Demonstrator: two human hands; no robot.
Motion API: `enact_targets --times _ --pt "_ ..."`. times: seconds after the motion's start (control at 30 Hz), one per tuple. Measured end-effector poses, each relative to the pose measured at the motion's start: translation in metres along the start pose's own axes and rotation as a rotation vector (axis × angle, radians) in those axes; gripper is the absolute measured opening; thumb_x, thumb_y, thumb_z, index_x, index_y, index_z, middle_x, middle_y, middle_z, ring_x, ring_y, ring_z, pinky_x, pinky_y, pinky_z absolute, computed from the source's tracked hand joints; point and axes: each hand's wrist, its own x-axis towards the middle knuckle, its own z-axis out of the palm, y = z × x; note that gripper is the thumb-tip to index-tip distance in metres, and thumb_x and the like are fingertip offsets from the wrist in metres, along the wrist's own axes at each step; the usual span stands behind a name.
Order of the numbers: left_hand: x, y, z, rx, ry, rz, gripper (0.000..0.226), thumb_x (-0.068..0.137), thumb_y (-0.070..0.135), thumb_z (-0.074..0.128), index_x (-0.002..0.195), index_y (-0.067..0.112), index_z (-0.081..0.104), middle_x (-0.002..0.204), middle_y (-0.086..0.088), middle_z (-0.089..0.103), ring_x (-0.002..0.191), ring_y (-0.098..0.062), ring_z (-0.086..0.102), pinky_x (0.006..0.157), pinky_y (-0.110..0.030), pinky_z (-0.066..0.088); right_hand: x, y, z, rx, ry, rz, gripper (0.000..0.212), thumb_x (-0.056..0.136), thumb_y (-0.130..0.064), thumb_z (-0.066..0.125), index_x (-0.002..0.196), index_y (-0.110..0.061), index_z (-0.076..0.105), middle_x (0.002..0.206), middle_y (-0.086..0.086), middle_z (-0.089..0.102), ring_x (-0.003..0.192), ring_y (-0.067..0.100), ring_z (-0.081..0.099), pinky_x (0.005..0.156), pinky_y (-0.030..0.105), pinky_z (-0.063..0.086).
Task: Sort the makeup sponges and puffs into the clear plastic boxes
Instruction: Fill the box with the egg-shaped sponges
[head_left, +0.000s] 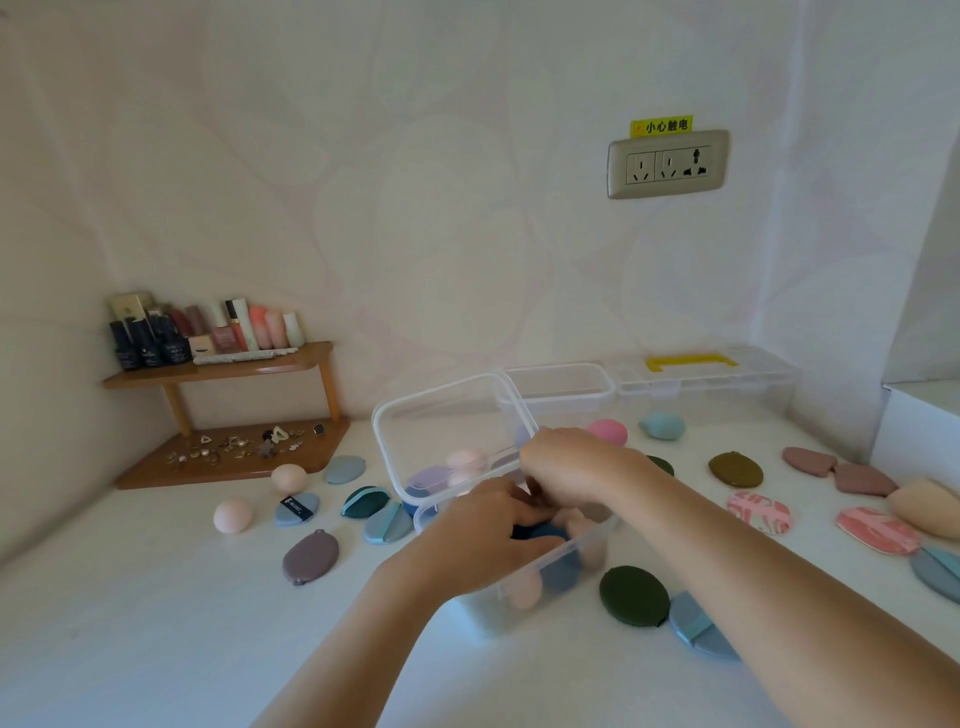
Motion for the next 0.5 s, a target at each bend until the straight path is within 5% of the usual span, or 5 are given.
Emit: enact_targets --times 0.13,0.3,0.4,0.5 --pt "-0.001 -0.002 -0.003 0.086 -0.043 0.007 0.037 0.095 0.046 0.043 0.128 0.034 0.054 0.119 0.006 0.054 0.108 -0.013 0.048 0.098 -0.032 0.041 -0.009 0.014 0.006 0.323 0.152 0.039 0.011 0.089 -0.016 0.061 0.081 -0.015 0.068 0.074 -0.004 0.058 0.069 0.014 0.054 0.059 0.019 0.041" --pt "0.0 -0.004 -0.001 0.054 0.013 0.016 0.032 0.093 0.049 0.045 0.116 0.032 0.058 0.106 0.007 0.06 0.096 -0.011 0.055 0.092 -0.032 0.048 -0.028 0.048 0.021 0.784 0.555 0.105 0.012 0.09 -0.021 0.063 0.088 -0.02 0.075 0.07 -0.02 0.063 0.059 -0.002 0.062 0.066 0.014 0.047" --pt "-0.004 0.001 -0.001 -0.133 0.274 -0.054 0.024 0.092 0.04 0.052 0.113 0.033 0.061 0.1 0.012 0.064 0.086 -0.009 0.06 0.079 -0.022 0.051 -0.032 0.061 0.024 0.841 0.507 0.138 0.016 0.093 -0.023 0.059 0.091 -0.018 0.074 0.077 -0.018 0.067 0.067 -0.003 0.064 0.065 0.014 0.045" --pt "-0.007 -0.007 -0.005 -0.254 0.719 -0.081 0.029 0.091 0.026 0.056 0.12 0.031 0.06 0.12 0.012 0.056 0.108 -0.005 0.052 0.089 -0.019 0.043 -0.038 0.063 0.031 0.894 0.376 0.123 0.029 0.093 -0.034 0.056 0.097 -0.012 0.073 0.088 -0.004 0.073 0.078 0.009 0.067 0.069 0.018 0.05"
